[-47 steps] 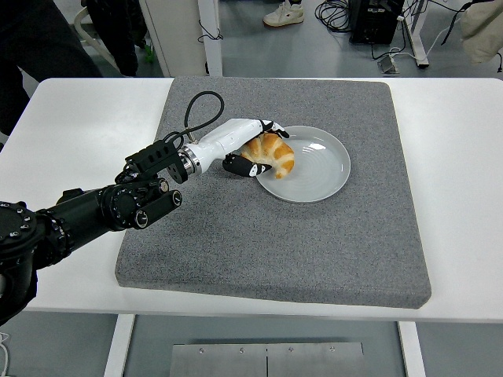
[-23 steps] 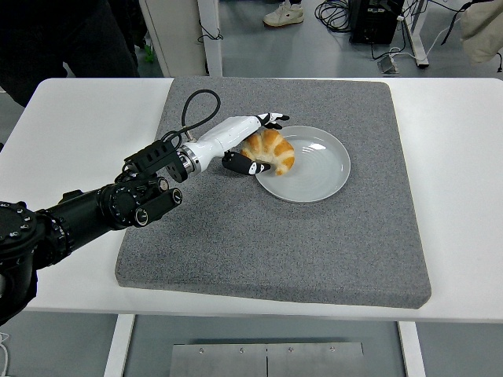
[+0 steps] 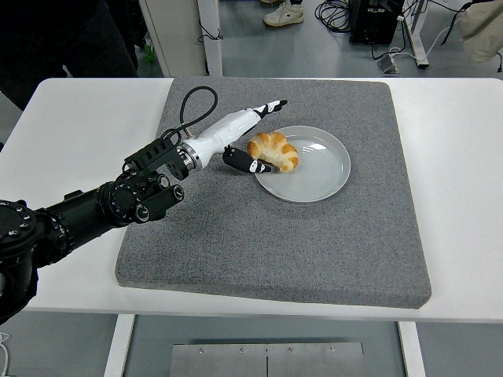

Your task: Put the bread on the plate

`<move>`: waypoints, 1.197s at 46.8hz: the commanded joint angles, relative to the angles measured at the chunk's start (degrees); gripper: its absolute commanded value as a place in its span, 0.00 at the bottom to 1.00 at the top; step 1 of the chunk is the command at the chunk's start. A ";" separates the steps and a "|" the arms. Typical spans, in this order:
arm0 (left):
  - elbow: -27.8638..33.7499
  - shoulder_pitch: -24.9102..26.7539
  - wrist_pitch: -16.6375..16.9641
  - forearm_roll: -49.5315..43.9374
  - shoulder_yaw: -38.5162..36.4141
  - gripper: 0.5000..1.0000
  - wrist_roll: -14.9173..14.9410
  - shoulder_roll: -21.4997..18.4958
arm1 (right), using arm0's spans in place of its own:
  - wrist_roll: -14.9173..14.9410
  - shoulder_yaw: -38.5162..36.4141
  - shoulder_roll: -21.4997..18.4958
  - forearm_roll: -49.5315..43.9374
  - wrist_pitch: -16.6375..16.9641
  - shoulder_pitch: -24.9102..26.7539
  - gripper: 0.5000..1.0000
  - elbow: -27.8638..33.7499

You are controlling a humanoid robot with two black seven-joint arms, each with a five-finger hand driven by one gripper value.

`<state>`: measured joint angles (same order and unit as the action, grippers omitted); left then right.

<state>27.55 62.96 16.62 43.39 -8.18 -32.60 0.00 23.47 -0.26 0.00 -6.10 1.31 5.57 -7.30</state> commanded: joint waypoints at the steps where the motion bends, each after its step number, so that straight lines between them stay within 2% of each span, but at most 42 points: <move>1: 0.13 0.32 -0.53 -4.09 -0.08 0.94 -0.09 0.00 | 0.00 0.00 0.00 -0.05 0.00 0.06 1.00 0.00; 14: 0.49 1.55 -7.38 -14.20 2.20 0.94 -0.09 0.00 | 0.00 0.00 0.00 0.03 -0.08 0.23 1.00 0.00; 26: 0.49 1.37 -15.82 -17.90 13.18 0.94 0.35 0.00 | 0.00 0.00 0.00 -0.05 0.00 0.41 1.00 0.00; 41: 0.49 0.58 -17.23 -24.92 20.48 0.94 0.52 0.00 | 0.00 0.00 0.00 0.03 0.00 0.32 1.00 -0.09; 56: 0.49 -0.65 -22.33 -34.16 25.23 0.94 3.24 0.00 | 0.00 -0.09 0.00 0.03 0.00 0.23 1.00 -0.09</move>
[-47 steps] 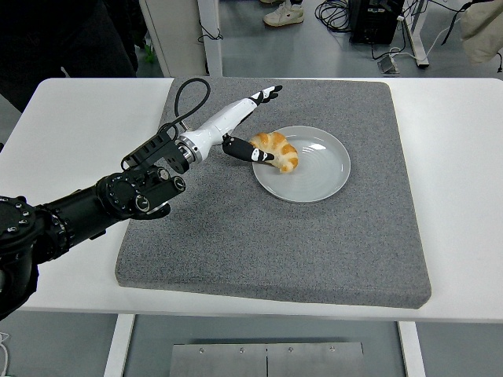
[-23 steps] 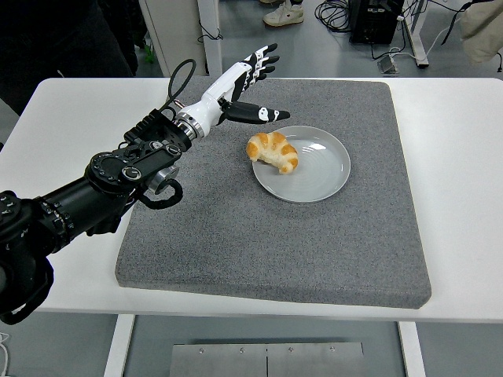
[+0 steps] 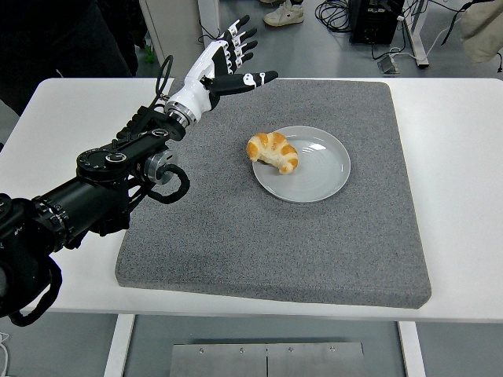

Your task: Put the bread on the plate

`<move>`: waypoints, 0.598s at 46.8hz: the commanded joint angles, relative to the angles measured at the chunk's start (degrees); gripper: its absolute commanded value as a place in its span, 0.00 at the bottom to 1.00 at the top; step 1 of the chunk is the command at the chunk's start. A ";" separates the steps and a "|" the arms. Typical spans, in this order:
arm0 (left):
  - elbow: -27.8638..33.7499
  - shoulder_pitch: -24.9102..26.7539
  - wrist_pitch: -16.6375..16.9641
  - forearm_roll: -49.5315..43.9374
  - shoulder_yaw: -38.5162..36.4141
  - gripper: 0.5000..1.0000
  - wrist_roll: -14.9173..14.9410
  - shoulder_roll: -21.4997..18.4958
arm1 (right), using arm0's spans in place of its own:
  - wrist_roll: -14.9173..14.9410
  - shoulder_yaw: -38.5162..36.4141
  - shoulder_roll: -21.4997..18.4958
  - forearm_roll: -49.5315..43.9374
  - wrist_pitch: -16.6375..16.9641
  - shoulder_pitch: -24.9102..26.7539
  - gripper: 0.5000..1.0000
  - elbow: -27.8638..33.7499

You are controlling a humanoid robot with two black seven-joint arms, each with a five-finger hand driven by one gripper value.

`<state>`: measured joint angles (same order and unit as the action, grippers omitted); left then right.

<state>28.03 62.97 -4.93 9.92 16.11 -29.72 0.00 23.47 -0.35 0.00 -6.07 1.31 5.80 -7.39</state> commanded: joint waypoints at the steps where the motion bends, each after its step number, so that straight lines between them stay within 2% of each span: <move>1: -0.08 -0.91 -0.95 -0.78 1.29 0.94 0.36 0.00 | 0.00 -0.01 0.00 -0.08 0.01 0.00 1.00 0.00; 12: -0.17 -3.90 -1.66 -0.87 6.91 0.93 0.53 -0.70 | 0.00 -0.01 0.00 0.01 0.01 -0.09 1.00 -0.08; 20: -1.05 -5.40 -2.27 -0.87 11.30 0.93 3.34 -1.23 | 0.00 -0.01 0.00 0.01 0.01 -0.09 1.00 -0.08; 28: -1.93 -6.10 -2.19 -0.87 11.75 0.93 3.52 -1.93 | 0.00 -0.01 0.00 0.01 0.01 -0.18 1.00 -0.08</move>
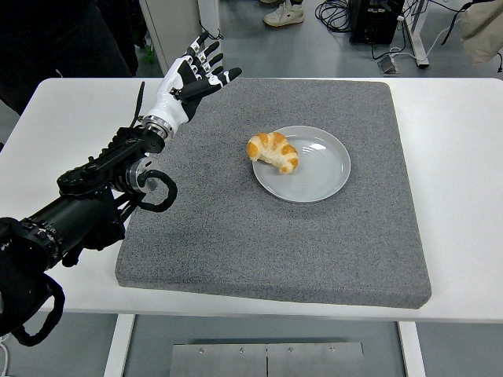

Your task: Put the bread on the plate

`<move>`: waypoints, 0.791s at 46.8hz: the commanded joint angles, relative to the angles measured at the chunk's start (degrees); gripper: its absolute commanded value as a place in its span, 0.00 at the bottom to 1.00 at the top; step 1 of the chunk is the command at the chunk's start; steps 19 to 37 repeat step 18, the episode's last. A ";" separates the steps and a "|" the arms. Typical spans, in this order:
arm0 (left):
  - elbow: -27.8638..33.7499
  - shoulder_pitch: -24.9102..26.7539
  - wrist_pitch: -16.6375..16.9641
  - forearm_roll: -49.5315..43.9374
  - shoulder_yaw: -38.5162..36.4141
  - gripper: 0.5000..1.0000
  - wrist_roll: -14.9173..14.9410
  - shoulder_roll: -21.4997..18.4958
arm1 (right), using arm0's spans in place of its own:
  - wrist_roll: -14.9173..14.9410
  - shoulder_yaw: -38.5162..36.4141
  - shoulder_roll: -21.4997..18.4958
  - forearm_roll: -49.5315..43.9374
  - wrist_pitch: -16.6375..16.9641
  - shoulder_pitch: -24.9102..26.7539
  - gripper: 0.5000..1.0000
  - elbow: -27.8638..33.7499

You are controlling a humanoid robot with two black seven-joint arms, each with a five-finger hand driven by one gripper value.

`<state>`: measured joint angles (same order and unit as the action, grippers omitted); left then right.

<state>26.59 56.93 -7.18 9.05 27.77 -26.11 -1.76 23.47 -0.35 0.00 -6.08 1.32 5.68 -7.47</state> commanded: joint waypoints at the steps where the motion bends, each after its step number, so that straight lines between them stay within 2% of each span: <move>1: -0.83 -0.06 0.06 0.00 0.18 0.93 -0.08 -0.17 | 0.00 0.00 0.00 0.01 0.00 -0.06 1.00 0.00; 8: -2.94 -0.06 0.06 -0.26 0.18 0.93 -0.43 -0.17 | 0.00 0.00 0.00 0.01 0.00 -0.06 1.00 0.00; 37: -2.95 -0.07 0.06 -0.70 0.09 0.93 -0.52 -0.26 | 0.00 0.00 0.00 -0.07 0.00 -0.06 1.00 0.00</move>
